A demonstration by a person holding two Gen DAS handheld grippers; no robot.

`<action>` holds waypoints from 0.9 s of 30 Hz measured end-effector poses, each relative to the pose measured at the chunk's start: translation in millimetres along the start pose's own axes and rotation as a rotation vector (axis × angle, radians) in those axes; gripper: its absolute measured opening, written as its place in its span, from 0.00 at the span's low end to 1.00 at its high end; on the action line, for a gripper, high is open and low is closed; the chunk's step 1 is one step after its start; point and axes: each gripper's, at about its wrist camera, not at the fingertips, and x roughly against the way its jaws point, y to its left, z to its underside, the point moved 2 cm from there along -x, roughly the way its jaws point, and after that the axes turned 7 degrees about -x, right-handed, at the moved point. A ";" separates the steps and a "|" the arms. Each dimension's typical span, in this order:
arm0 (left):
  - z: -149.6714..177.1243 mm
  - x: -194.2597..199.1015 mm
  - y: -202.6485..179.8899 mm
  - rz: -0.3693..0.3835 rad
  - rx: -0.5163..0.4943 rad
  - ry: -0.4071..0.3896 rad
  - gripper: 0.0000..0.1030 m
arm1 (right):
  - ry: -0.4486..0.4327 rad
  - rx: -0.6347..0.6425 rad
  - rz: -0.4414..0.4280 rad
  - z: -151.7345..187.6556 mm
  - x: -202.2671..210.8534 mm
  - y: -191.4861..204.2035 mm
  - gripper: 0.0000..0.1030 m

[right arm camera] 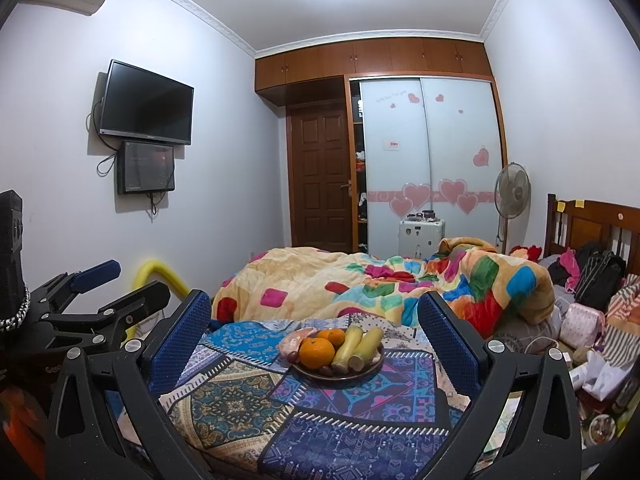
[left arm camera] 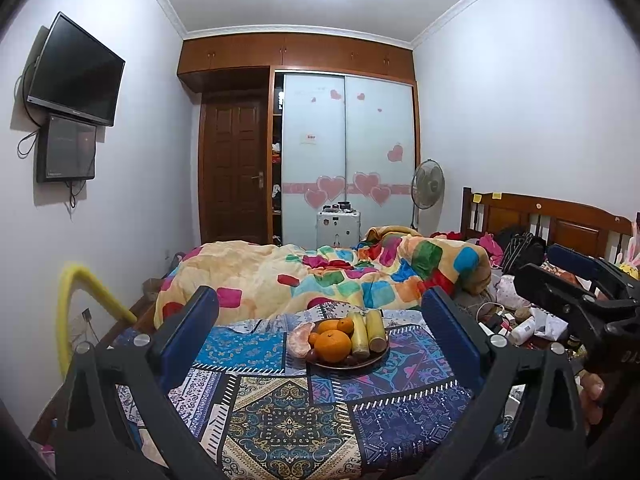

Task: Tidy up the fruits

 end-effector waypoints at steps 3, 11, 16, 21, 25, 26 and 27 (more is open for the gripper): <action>0.5 -0.6 -0.6 0.001 0.000 0.000 1.00 | 0.000 -0.002 0.002 -0.5 1.1 -1.4 1.00; 0.3 -0.8 -1.3 0.007 0.000 0.003 1.00 | 0.000 -0.001 0.000 -0.3 0.9 -1.4 1.00; 0.6 -0.8 -2.0 0.011 0.002 0.005 1.00 | 0.000 -0.002 0.000 -0.2 0.9 -1.3 1.00; 0.6 -1.6 -1.2 0.016 0.005 0.008 1.00 | 0.000 -0.001 0.000 -0.3 0.9 -1.3 1.00; 1.4 -1.8 -1.4 0.027 0.015 0.012 1.00 | 0.000 -0.002 0.001 -0.2 0.8 -1.4 1.00; 1.3 -1.8 -0.9 0.026 0.018 0.011 1.00 | 0.000 -0.003 0.000 -0.3 0.9 -1.6 1.00; 1.4 -1.3 -1.0 0.024 0.021 0.009 1.00 | 0.001 -0.003 0.000 -0.5 1.0 -1.7 1.00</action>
